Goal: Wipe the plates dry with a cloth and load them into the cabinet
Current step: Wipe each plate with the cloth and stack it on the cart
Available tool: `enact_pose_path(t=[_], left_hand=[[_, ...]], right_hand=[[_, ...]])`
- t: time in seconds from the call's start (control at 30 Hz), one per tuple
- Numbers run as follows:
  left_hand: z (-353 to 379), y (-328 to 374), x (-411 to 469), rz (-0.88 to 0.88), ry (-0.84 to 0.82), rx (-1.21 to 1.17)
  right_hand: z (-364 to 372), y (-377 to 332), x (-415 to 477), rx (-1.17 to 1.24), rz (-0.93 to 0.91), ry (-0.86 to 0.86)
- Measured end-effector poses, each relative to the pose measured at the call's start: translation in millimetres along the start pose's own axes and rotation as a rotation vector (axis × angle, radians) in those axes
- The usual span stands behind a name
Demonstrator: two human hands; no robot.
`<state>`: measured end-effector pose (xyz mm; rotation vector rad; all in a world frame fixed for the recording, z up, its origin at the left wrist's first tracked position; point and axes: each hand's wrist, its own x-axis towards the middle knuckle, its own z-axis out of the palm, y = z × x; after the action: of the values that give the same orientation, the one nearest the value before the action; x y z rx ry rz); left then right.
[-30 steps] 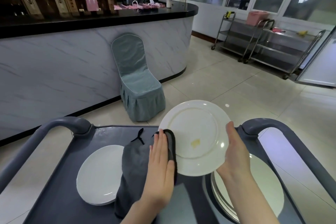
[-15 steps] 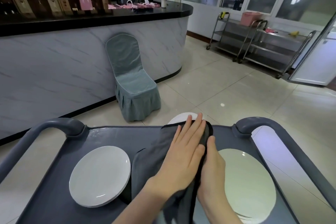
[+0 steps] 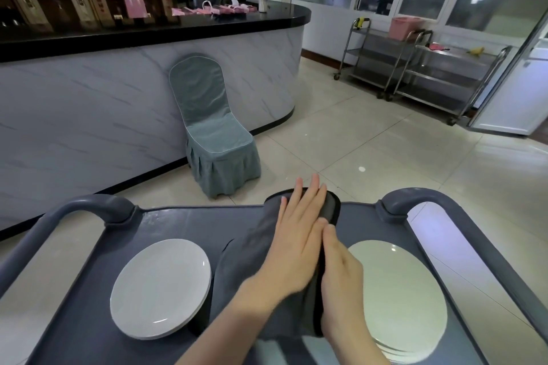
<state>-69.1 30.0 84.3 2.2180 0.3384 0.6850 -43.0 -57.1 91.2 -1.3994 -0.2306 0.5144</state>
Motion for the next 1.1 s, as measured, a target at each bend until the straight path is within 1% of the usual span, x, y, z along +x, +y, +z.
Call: enact_pose_path(t=[0.1, 0.17, 0.27, 0.4, 0.53, 0.63, 0.73, 0.87, 1.0, 1.1], left_hand=[[-4.2, -19.3, -0.5, -0.069, 0.021, -0.096], [-0.8, -37.9, -15.2, -0.152, 0.024, -0.090], [16.6, -49.5, -44.1, -0.220, -0.056, -0.046], [32.3, -32.5, -49.6, -0.175, -0.082, -0.071], [19.9, -26.9, -38.2, -0.093, -0.131, 0.008], [14.4, -31.7, -35.0, -0.123, -0.087, -0.042], [19.8, -35.8, -37.3, -0.176, -0.069, -0.005], [37.2, -23.2, -44.8, -0.135, -0.176, 0.177], [41.3, -15.2, -36.5, -0.066, -0.219, 0.056], [34.6, -30.0, -26.3, -0.112, -0.169, -0.088]], right_hand=[[-3.3, -11.0, 6.3, 0.031, 0.020, 0.043], [-12.1, -23.4, 15.3, 0.043, 0.003, 0.112], [-23.4, -35.6, 25.5, 0.023, -0.016, 0.143], [-24.2, -21.4, 24.9, 0.042, 0.057, 0.104], [-25.8, -7.1, 14.3, 0.084, 0.117, 0.040], [-26.0, -11.6, 16.5, 0.108, 0.098, 0.026], [-28.6, -18.4, 22.6, 0.103, 0.099, 0.058], [-31.5, -18.5, 27.6, 0.125, 0.106, 0.135], [-30.1, -10.6, 20.6, 0.088, 0.093, 0.146], [-31.1, -9.1, 14.0, 0.121, 0.114, 0.119]])
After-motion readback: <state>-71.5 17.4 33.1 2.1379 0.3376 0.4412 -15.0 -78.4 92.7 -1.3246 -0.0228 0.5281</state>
